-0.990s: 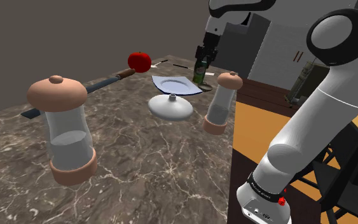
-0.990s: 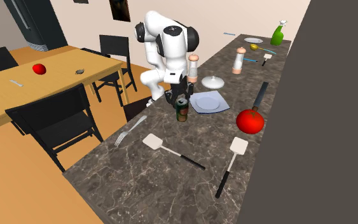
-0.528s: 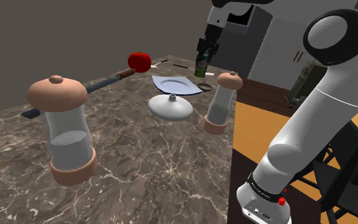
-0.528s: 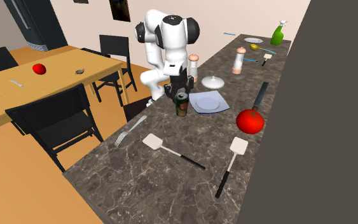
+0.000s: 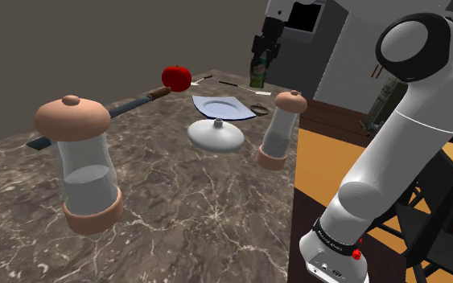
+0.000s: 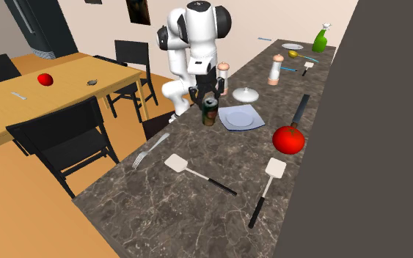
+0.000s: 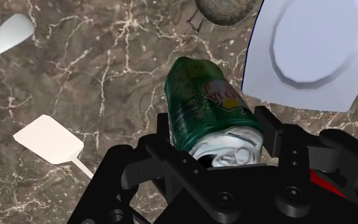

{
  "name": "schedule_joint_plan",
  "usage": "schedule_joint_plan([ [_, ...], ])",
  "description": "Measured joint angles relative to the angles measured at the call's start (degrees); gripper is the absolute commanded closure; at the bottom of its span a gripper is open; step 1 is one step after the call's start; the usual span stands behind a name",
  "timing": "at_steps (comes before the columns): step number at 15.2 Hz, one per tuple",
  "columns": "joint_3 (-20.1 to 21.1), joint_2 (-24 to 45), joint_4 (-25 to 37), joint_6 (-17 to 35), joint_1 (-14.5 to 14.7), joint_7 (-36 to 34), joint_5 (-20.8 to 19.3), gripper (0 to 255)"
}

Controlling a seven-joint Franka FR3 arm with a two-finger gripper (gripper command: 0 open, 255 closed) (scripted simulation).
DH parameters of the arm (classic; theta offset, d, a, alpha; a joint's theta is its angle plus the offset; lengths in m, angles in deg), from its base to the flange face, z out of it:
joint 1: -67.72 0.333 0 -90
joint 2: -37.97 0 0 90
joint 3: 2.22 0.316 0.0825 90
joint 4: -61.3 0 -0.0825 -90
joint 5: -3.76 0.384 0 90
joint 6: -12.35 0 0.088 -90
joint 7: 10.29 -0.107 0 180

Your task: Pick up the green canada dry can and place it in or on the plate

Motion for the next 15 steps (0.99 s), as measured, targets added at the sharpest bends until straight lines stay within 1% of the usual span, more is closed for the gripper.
schedule_joint_plan([
  [3,-0.1,0.64,2.83,-2.22,-0.08,-0.05,0.16,255],
  [5,0.72,-0.05,2.92,-2.84,0.67,-1.65,0.06,255],
  [10,4.47,-3.12,0.46,-2.76,3.83,-8.5,-0.27,255],
  [12,6.13,-2.86,1.58,-3.32,5.16,-11.55,-0.09,255],
  [14,7.78,-3.81,0.91,-3.33,6.44,-14.49,-0.09,255],
  [15,8.49,-3.21,2.04,-3.75,7.0,-15.82,0.04,255],
])
